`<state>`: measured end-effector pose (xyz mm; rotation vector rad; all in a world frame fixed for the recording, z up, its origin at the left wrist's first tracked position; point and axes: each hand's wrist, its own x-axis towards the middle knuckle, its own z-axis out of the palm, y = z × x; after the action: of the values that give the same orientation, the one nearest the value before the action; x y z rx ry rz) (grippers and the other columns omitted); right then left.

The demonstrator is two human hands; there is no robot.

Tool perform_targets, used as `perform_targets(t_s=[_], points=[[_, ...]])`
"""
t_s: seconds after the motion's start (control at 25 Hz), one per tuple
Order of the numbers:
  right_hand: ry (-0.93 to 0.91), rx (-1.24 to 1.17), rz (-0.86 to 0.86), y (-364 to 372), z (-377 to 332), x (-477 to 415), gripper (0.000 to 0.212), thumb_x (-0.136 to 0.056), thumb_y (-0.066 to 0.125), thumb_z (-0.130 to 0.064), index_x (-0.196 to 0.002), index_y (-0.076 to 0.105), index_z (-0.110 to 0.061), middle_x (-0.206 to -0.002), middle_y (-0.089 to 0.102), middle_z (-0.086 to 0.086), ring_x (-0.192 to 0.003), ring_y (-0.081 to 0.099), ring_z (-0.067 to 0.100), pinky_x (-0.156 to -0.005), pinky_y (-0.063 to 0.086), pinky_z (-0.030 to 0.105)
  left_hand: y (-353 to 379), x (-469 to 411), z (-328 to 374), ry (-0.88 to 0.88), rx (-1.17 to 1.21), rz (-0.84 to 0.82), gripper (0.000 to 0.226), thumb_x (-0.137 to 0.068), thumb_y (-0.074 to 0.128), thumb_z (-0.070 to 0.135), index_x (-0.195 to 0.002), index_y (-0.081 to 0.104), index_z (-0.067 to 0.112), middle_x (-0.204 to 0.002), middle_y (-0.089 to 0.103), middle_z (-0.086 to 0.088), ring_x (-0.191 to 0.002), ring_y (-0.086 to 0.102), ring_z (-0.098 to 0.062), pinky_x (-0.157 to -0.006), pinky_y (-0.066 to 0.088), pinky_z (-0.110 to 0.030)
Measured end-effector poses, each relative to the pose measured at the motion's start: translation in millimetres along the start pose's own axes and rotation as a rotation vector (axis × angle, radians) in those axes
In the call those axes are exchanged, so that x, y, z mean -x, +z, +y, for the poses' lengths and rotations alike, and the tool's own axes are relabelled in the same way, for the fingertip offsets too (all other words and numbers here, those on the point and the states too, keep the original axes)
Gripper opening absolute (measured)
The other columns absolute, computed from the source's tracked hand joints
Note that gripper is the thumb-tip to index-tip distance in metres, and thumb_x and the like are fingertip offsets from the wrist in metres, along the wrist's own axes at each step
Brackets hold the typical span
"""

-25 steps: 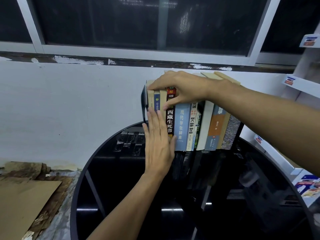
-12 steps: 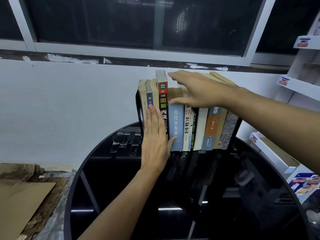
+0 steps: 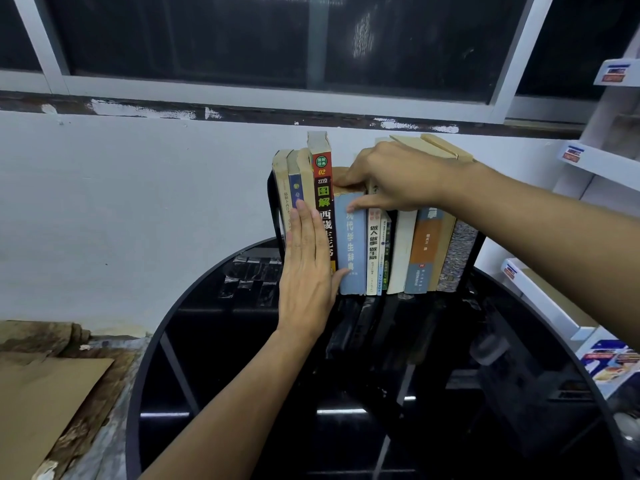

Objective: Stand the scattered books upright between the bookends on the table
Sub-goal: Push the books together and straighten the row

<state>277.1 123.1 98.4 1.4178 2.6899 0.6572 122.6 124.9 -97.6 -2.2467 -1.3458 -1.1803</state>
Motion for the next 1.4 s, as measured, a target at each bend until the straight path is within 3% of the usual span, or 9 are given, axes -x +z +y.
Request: perform_targets(t_s=[0.12,0.48,0.64,0.92,1.16,1.24,1.4], points=[[0.0,0.002,0.019,2.0,-0.1,0.9,0.059,-0.087,0.051,-0.067,-0.13,0.064,-0.029,-0.107,0.075,0.003,-0.099,0.066,0.028,-0.081,0.056,0.046,1.0,-0.3,0.0,-0.003,0.009,0.004,0.11,-0.09,0.069,0.048,-0.157,-0.001,-0.003,-0.165,-0.003,-0.028,-0.155,-0.004,-0.038,-0.127,0.011,-0.047],[0.048,-0.009,0.024,-12.6,-2.9,26.7,0.05,-0.093,0.063,-0.048,-0.134,0.061,-0.019,-0.139,0.063,0.004,-0.127,0.056,0.025,-0.1,0.049,0.048,-0.7,-3.5,21.1,-0.019,0.136,-0.003,0.111,-0.092,0.062,0.056,-0.158,-0.014,0.008,-0.165,-0.021,-0.013,-0.155,-0.016,-0.031,-0.126,0.001,-0.053],[0.106,-0.04,0.097,-2.1,4.1,37.5,0.05,-0.092,0.069,-0.042,-0.137,0.06,-0.024,-0.133,0.067,0.0,-0.12,0.062,0.023,-0.096,0.053,0.045,4.9,-4.9,22.4,-0.03,0.102,0.012,0.115,-0.089,0.064,0.058,-0.158,-0.013,0.008,-0.166,-0.022,-0.009,-0.154,-0.018,-0.03,-0.126,-0.005,-0.049],[0.125,-0.087,0.16,10.8,10.4,34.2,0.053,-0.089,0.073,-0.04,-0.138,0.062,-0.021,-0.137,0.064,-0.002,-0.124,0.062,0.023,-0.106,0.047,0.044,10.2,-7.6,23.2,-0.047,0.066,0.036,0.115,-0.087,0.065,0.059,-0.158,-0.008,0.006,-0.166,-0.013,-0.014,-0.153,-0.017,-0.029,-0.125,-0.003,-0.052],[0.116,-0.033,0.194,16.0,9.2,35.1,0.053,-0.091,0.072,-0.037,-0.138,0.061,-0.017,-0.131,0.068,0.002,-0.12,0.062,0.025,-0.107,0.044,0.042,5.9,-6.1,24.2,-0.045,0.106,0.036,0.116,-0.089,0.064,0.06,-0.158,-0.013,0.007,-0.166,-0.022,-0.01,-0.153,-0.021,-0.03,-0.125,-0.007,-0.051],[0.108,-0.021,0.305,24.8,3.2,45.2,0.05,-0.089,0.074,-0.033,-0.133,0.063,-0.013,-0.124,0.07,0.004,-0.117,0.06,0.026,-0.11,0.04,0.044,4.7,-5.4,26.6,-0.031,0.116,0.029,0.117,-0.088,0.064,0.062,-0.158,-0.012,0.007,-0.165,-0.024,-0.01,-0.154,-0.017,-0.032,-0.125,-0.006,-0.053],[0.171,-0.022,0.664,52.1,-12.9,83.8,0.031,-0.091,0.074,-0.032,-0.115,0.071,-0.012,-0.107,0.072,-0.002,-0.098,0.054,0.021,-0.086,0.034,0.033,4.6,-6.8,30.8,-0.047,0.101,0.003,0.121,-0.085,0.065,0.064,-0.158,-0.013,0.008,-0.165,-0.023,-0.013,-0.154,-0.018,-0.034,-0.125,-0.004,-0.056]])
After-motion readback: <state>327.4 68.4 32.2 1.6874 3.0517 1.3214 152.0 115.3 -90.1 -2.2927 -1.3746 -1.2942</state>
